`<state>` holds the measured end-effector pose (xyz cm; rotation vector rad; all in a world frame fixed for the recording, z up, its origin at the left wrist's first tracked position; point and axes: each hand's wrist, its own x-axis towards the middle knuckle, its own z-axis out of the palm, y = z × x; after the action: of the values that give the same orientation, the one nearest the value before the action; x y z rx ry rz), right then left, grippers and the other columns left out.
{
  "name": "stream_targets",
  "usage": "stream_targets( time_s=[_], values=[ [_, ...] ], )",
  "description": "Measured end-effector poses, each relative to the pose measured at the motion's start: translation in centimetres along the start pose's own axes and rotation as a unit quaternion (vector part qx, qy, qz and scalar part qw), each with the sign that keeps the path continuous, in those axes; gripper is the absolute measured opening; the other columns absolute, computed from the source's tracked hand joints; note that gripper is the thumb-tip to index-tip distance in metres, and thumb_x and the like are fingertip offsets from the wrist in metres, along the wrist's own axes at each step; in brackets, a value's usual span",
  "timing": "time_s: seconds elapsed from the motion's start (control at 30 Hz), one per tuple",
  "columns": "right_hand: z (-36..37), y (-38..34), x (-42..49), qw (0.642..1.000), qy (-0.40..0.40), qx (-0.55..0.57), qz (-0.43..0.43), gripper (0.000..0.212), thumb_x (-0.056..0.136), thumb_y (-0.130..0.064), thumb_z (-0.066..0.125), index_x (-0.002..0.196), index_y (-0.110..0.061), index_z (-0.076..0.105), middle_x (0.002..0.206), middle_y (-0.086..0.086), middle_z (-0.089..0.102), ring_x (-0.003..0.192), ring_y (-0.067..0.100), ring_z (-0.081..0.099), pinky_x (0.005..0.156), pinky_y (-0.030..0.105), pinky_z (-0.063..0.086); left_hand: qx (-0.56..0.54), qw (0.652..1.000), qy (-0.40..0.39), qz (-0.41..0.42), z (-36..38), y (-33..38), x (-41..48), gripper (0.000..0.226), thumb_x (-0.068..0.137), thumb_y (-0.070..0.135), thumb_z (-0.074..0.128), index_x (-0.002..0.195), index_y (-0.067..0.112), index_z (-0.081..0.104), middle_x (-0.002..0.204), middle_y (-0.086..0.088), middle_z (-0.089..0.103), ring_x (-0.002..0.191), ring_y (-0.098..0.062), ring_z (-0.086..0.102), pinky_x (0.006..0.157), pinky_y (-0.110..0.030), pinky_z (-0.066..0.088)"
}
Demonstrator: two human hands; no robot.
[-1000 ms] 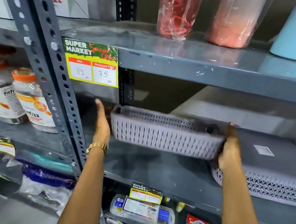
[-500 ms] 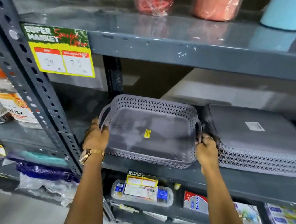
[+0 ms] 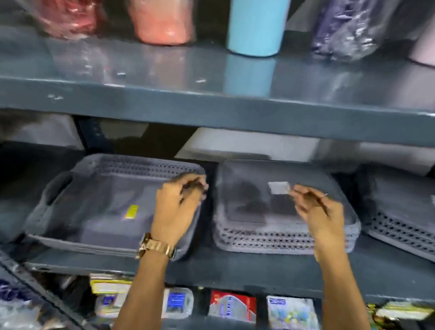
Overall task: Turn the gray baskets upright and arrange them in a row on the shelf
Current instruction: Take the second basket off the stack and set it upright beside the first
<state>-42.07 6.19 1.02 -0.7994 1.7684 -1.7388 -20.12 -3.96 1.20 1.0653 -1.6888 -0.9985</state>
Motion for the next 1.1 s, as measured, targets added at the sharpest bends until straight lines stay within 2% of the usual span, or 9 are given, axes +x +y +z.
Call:
stream_targets(
  time_s=[0.1, 0.23, 0.33, 0.53, 0.67, 0.73, 0.83, 0.97, 1.1],
  values=[
    [-5.8, 0.1, 4.0, 0.987, 0.090, -0.128, -0.018, 0.019, 0.090, -0.016, 0.057, 0.093, -0.003, 0.071, 0.089, 0.011, 0.066, 0.091, 0.019, 0.059, 0.077, 0.019, 0.044, 0.141, 0.984, -0.087, -0.071, 5.8, -0.1, 0.8, 0.044, 0.083, 0.047, 0.058, 0.114, 0.015, 0.060, 0.113, -0.013, 0.070, 0.107, -0.033, 0.064, 0.092, -0.042, 0.052],
    [-9.6, 1.5, 10.3, 0.980, 0.012, -0.180, 0.081, 0.041, 0.081, -0.036, 0.062, 0.102, -0.001, 0.067, 0.112, 0.019, 0.067, 0.107, 0.028, 0.060, 0.083, 0.033, 0.040, 0.179, 0.968, -0.082, -0.158, 9.5, -0.2, 3.0, 0.091, 0.068, 0.082, 0.046, 0.137, 0.023, 0.040, 0.136, -0.010, 0.057, 0.121, -0.035, 0.056, 0.103, -0.044, 0.047],
    [-9.6, 2.7, 12.4, 0.978, -0.031, -0.135, 0.154, 0.098, 0.061, -0.061, 0.066, 0.138, -0.005, 0.046, 0.144, 0.010, 0.050, 0.130, 0.030, 0.048, 0.096, 0.039, 0.042, 0.155, 0.959, -0.052, -0.231, 11.1, 0.1, 4.1, 0.072, 0.090, 0.054, 0.046, 0.146, 0.011, 0.030, 0.147, -0.015, 0.043, 0.133, -0.034, 0.044, 0.109, -0.038, 0.035],
    [-9.6, 3.7, 11.7, 0.966, 0.000, -0.178, 0.185, 0.071, 0.095, -0.052, 0.031, 0.140, 0.003, 0.041, 0.145, 0.025, 0.044, 0.126, 0.040, 0.047, 0.100, 0.041, 0.037, 0.044, 0.966, 0.099, -0.235, 13.0, 0.4, 2.9, 0.064, 0.094, 0.056, 0.031, 0.132, 0.006, 0.047, 0.108, -0.018, 0.061, 0.090, -0.030, 0.060, 0.082, -0.038, 0.042],
    [-11.8, 2.2, 10.7, 0.987, 0.081, -0.060, 0.126, 0.069, 0.079, -0.080, 0.021, 0.091, -0.026, 0.062, 0.092, 0.009, 0.060, 0.084, 0.025, 0.057, 0.072, 0.036, 0.040, -0.214, 0.943, 0.216, -0.137, 11.7, 1.5, 2.5, 0.060, 0.092, 0.054, 0.041, 0.135, 0.014, 0.050, 0.137, -0.008, 0.055, 0.124, -0.024, 0.054, 0.109, -0.042, 0.039],
    [-13.2, 1.3, 10.7, 0.985, 0.090, 0.010, 0.147, 0.072, 0.061, -0.094, 0.016, 0.075, -0.034, 0.054, 0.078, -0.003, 0.055, 0.069, 0.016, 0.051, 0.066, 0.033, 0.044, -0.242, 0.930, 0.237, -0.143, 10.1, 2.2, 2.4, 0.062, 0.091, 0.059, 0.036, 0.120, 0.010, 0.061, 0.116, -0.004, 0.063, 0.099, -0.016, 0.062, 0.097, -0.040, 0.046],
    [-14.3, 0.0, 9.9, 0.973, 0.051, 0.114, 0.195, 0.093, 0.076, -0.082, 0.018, 0.119, -0.011, 0.060, 0.111, 0.017, 0.069, 0.102, 0.033, 0.066, 0.091, 0.048, 0.052, -0.249, 0.934, 0.200, -0.161, 8.1, 3.0, 1.8, 0.056, 0.087, 0.068, 0.033, 0.078, 0.021, 0.063, 0.068, 0.001, 0.065, 0.059, -0.010, 0.055, 0.063, -0.033, 0.047],
    [-15.2, 1.0, 7.8, 0.972, -0.050, 0.052, 0.222, 0.115, 0.056, -0.090, 0.030, 0.141, -0.014, 0.044, 0.128, 0.013, 0.062, 0.118, 0.032, 0.058, 0.104, 0.055, 0.040, -0.173, 0.940, 0.113, -0.272, 8.1, 2.1, 0.7, 0.033, 0.091, 0.039, 0.050, 0.086, 0.013, 0.069, 0.071, -0.007, 0.066, 0.057, -0.022, 0.056, 0.059, -0.027, 0.048],
    [-14.6, 2.7, 7.2, 0.977, -0.042, -0.040, 0.206, 0.054, 0.094, -0.044, 0.045, 0.139, -0.013, 0.044, 0.145, 0.010, 0.048, 0.134, 0.030, 0.042, 0.110, 0.045, 0.031, 0.058, 0.969, 0.038, -0.238, 8.5, 1.0, -1.0, 0.019, 0.091, -0.001, 0.047, 0.086, 0.003, 0.065, 0.084, -0.016, 0.056, 0.060, -0.027, 0.046, 0.060, -0.029, 0.036]
  ],
)
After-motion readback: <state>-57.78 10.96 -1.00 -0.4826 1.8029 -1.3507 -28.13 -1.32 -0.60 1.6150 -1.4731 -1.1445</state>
